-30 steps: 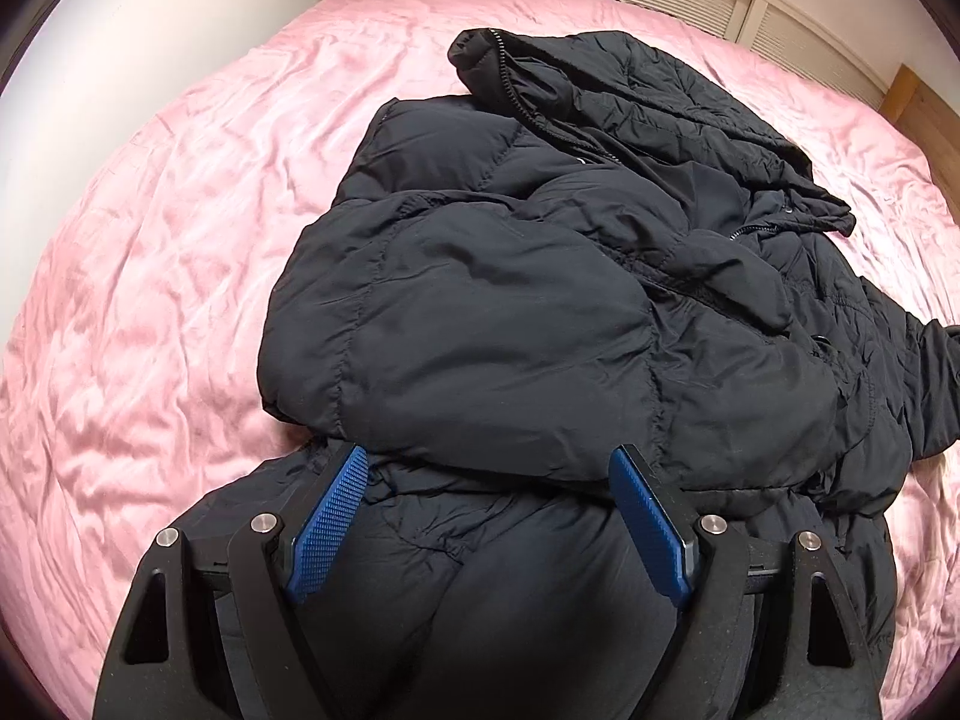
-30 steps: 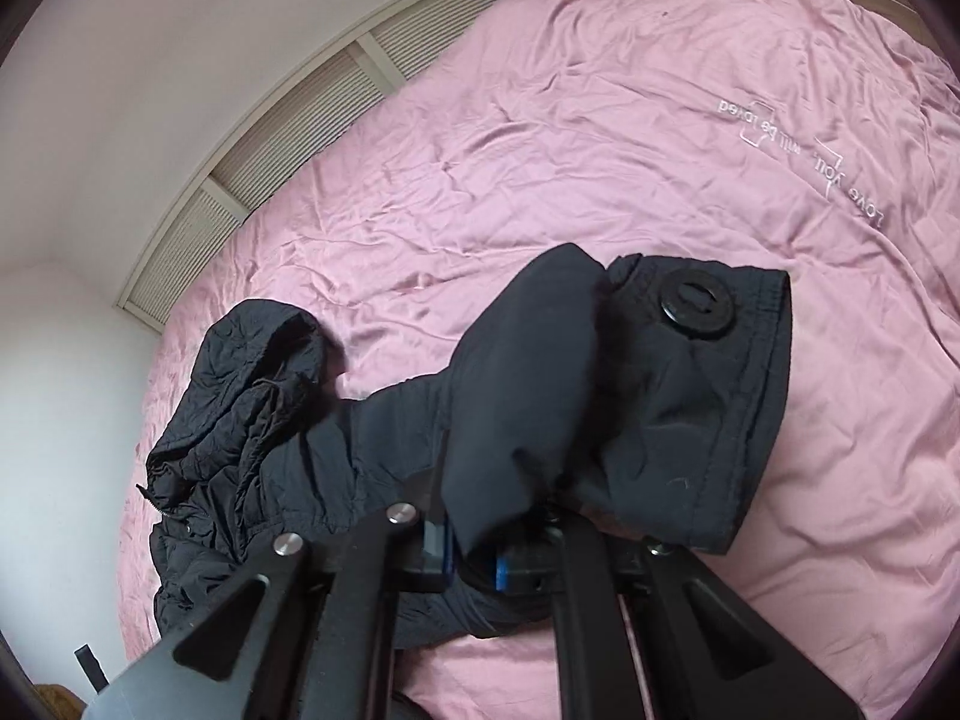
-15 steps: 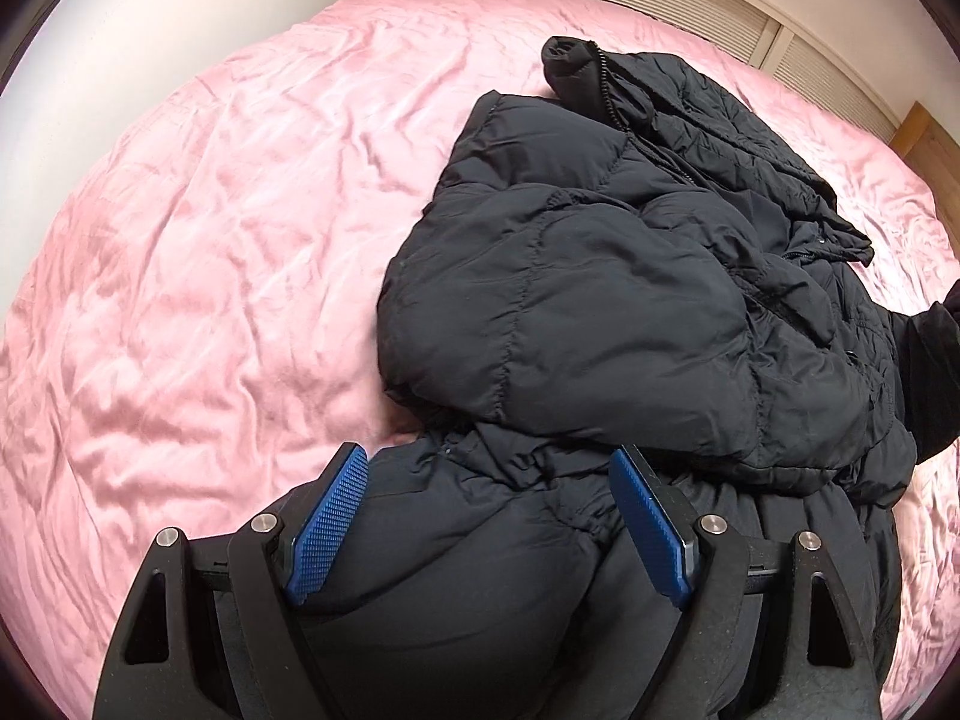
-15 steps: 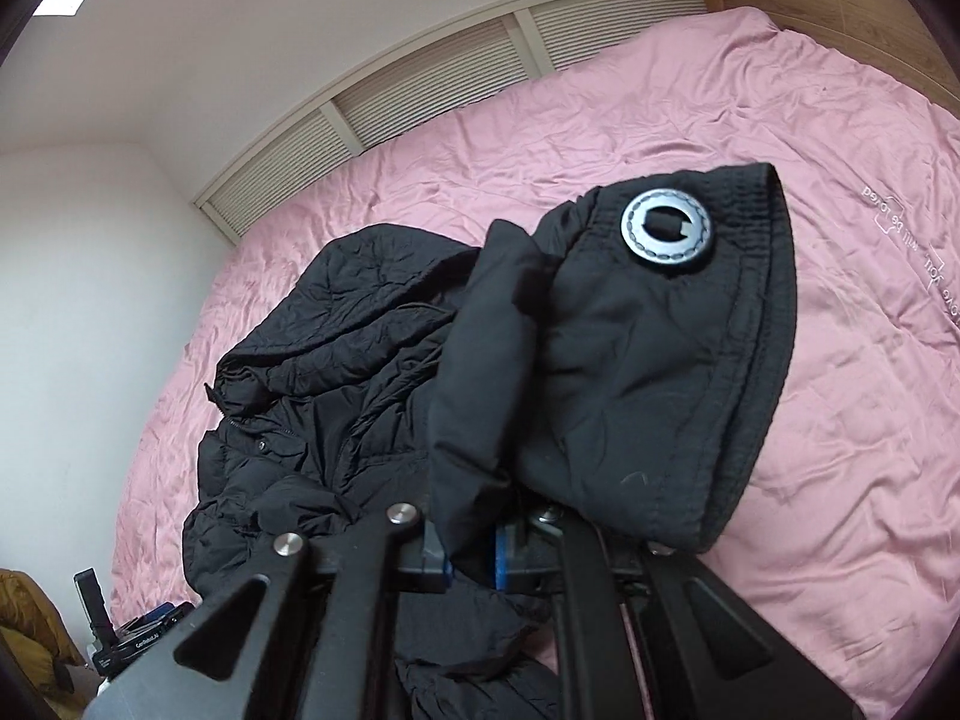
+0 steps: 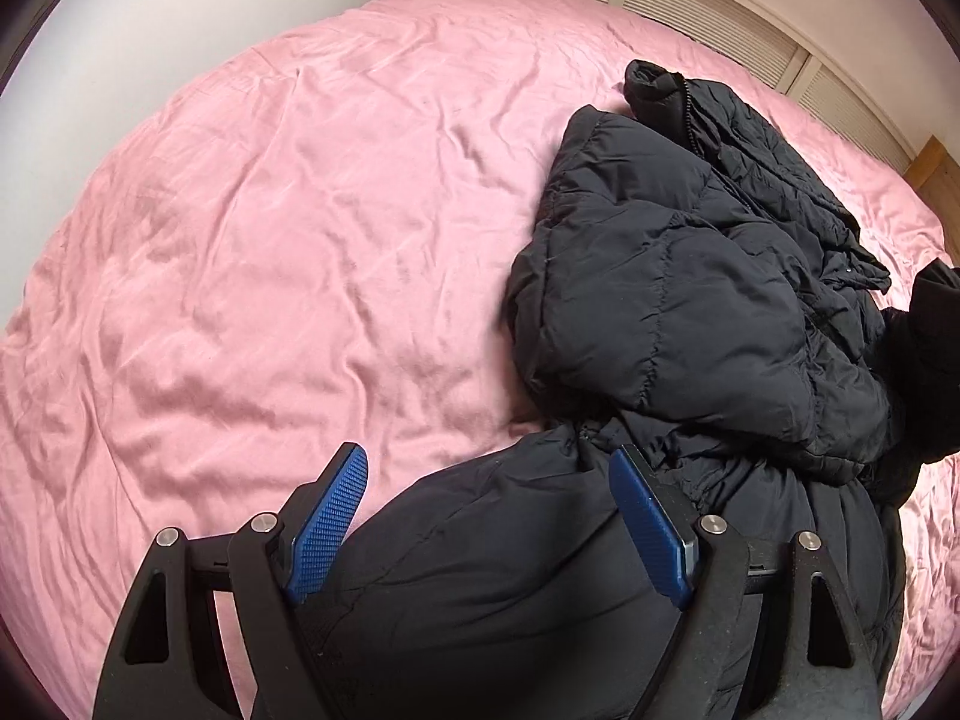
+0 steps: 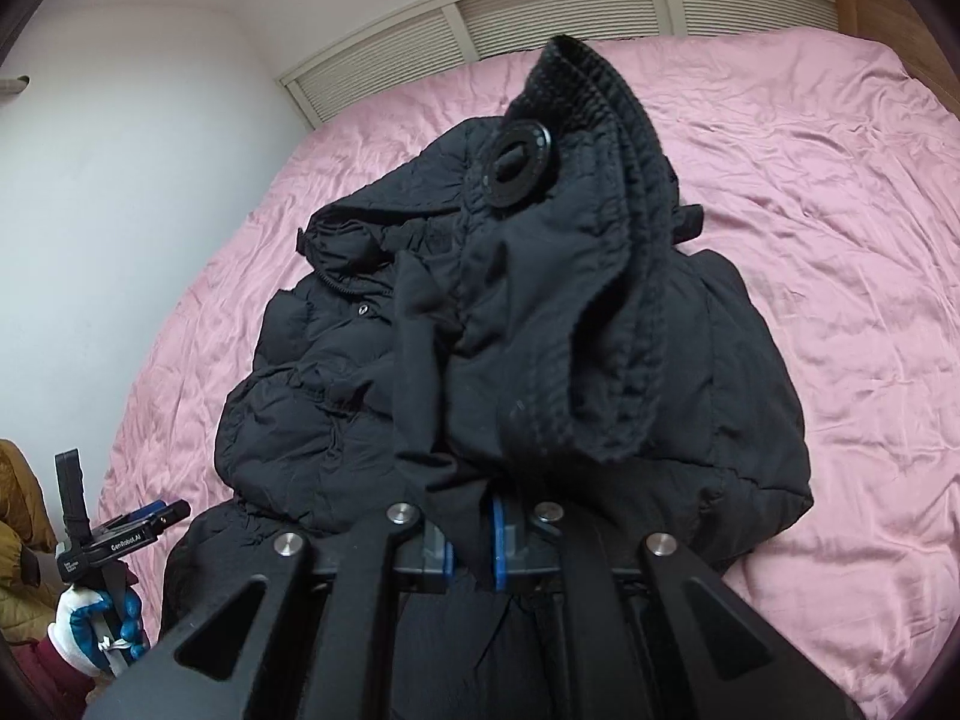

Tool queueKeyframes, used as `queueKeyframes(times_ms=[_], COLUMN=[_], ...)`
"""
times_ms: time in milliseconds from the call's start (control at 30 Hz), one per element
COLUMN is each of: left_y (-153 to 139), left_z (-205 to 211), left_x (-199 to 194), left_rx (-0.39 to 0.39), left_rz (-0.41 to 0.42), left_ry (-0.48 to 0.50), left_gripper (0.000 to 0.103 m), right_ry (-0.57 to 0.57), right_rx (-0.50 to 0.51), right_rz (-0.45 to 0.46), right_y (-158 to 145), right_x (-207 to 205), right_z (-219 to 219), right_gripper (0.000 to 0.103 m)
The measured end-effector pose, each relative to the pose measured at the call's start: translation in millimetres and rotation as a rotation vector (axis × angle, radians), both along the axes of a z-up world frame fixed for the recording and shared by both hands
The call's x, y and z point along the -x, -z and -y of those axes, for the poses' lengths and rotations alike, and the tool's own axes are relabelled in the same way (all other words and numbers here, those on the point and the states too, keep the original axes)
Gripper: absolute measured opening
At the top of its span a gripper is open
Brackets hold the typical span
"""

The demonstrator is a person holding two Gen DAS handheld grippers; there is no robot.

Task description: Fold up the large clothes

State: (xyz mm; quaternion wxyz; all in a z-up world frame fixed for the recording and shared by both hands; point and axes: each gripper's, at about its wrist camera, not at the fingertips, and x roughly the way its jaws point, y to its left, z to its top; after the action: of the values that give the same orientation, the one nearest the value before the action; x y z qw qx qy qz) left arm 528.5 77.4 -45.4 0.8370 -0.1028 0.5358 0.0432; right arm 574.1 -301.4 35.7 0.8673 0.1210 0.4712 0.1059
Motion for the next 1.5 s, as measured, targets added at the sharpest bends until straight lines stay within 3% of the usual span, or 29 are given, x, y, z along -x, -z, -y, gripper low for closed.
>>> queueKeyframes(times_ms=[367,667,900,1167,1500], left_y=[2.7,5.4,6.1,1.6,-10.7], left_z=[-20.2,-19.2,-10.8,7.1,42.5], left_x=[11.3,13.7,15.7,15.5,8.8], left_rx=[0.004,0.004,-0.003,-0.006,0.002], left_rz=[-0.005,-0.008,-0.011,-0.007,0.011], left_ry=[-0.01,0.004,0.022,0.04,0.074], left_gripper=[0.082,0.082,0.082,0.082,0.082], right_ry=[-0.106,-0.109,-0.084,-0.136,-0.196], right_rx=[0.079,0.114,0.122,0.133,0.107], right_rz=[-0.076,-0.128,-0.129,-0.133,-0.114], right_y=[38.0,66.4,71.3,69.8,57.2], right_x=[18.2,25.4,26.6,32.1,48.4], right_z=[-59.1,-70.1,-72.0,-89.2,-97.8], right_gripper=[0.009,0.012,0.013,0.044,0.047])
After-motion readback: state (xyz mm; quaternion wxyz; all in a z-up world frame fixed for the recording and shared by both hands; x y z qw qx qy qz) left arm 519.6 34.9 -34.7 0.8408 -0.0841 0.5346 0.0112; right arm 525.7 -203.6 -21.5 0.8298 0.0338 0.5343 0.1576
